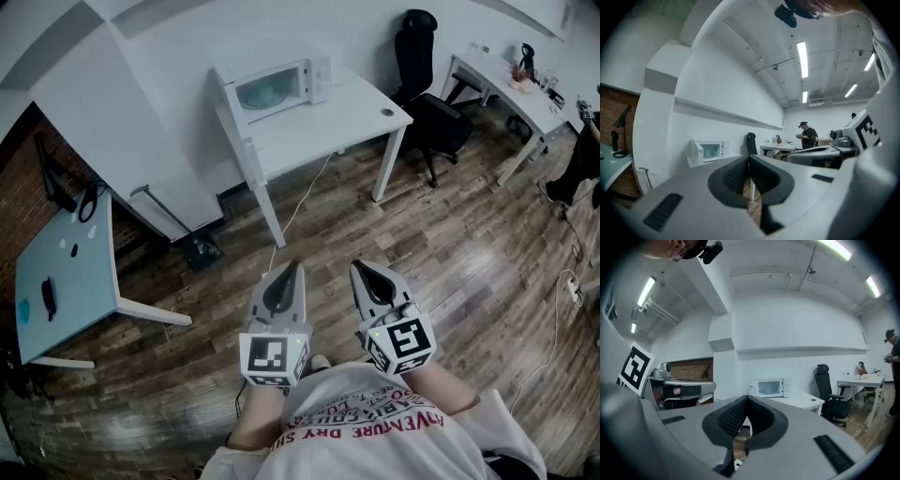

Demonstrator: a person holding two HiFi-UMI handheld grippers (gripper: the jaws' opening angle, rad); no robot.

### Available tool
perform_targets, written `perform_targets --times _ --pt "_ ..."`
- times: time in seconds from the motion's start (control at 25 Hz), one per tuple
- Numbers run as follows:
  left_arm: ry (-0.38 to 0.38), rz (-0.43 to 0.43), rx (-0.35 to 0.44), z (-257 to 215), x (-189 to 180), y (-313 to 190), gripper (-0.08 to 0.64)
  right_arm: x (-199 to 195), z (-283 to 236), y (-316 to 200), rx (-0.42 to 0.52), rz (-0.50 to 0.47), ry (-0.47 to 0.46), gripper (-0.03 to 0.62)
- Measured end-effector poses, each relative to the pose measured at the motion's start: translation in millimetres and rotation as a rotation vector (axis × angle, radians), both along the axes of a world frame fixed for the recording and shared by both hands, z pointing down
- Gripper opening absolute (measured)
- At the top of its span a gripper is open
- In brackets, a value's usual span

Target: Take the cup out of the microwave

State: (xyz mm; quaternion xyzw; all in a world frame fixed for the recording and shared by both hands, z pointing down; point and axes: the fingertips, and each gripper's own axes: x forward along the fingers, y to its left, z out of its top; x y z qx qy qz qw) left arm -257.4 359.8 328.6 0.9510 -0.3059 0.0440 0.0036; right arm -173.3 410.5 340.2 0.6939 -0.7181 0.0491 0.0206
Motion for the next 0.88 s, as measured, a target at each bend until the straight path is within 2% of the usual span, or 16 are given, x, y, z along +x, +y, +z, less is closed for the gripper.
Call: perform_targets --times 0.4,0.68,0.88 --pt "0.006 0.017 -0.026 9.8 1.5 -7.9 0.008 -2.7 8.4 -5.9 -0.021 0.006 0.006 0.012" --pt "0.032 0.021 -0.105 25.1 -1.6 -21.2 0.008 5.6 15.2 -14.7 -0.035 0.045 -0.022 0.012" --pt "0.025 0.017 -0.150 41.8 7.5 -29.3 0.008 16.0 26.5 -26.7 -0.053 0.022 -0.046 0.012"
